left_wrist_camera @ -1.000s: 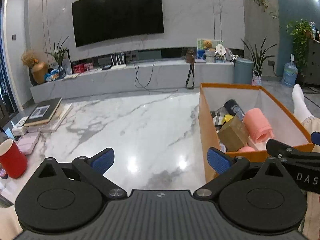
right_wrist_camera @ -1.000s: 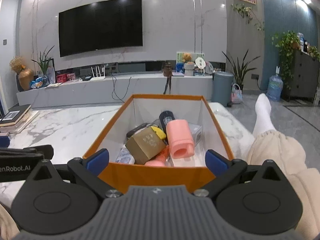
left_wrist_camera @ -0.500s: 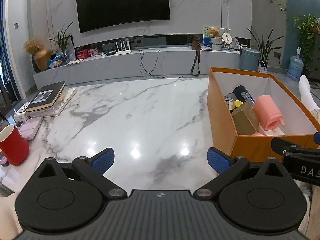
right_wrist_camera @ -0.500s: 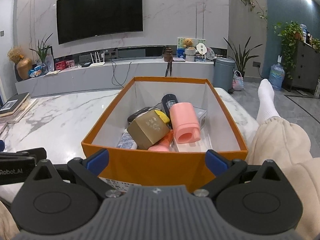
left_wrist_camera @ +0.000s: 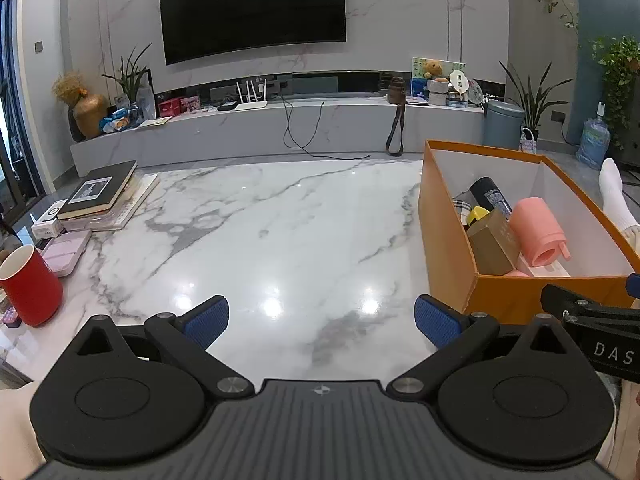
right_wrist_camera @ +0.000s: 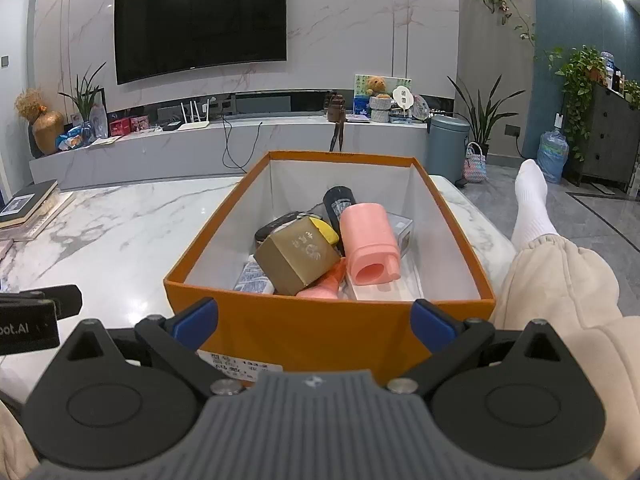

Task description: Organize rigid objects

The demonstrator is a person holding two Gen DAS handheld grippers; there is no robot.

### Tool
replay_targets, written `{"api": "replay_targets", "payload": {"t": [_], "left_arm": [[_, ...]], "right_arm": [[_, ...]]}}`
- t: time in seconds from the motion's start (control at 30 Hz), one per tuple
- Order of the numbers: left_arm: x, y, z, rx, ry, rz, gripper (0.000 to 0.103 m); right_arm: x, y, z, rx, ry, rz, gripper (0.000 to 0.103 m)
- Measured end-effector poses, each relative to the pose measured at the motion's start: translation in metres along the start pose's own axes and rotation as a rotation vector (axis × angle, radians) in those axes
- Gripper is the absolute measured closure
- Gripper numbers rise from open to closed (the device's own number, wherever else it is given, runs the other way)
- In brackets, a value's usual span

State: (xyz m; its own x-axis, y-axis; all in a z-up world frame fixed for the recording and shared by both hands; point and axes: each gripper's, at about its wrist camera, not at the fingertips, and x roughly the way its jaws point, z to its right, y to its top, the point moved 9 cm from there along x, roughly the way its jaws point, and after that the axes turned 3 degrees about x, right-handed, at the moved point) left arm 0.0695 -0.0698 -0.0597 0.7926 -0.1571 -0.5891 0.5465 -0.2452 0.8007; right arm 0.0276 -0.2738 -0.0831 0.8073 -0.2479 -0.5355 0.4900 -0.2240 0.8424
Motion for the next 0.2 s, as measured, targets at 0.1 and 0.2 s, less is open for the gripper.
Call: {"api": "replay_targets", "payload": {"t": [0.1, 0.2], "left_arm": [[0.0000, 0.0001, -0.0003, -0.003, -0.001, -0.002, 0.000], [-0.0010, -0.0005, -0.0004, -0.007, 0.002, -0.003, 0.000]], "right_arm": [[0.0001, 0.0000, 0.0001, 0.000, 0.000, 0.000, 0.002], [0.0000, -0.0001, 0.0001, -0.001, 0.000, -0.001, 0.002]]}}
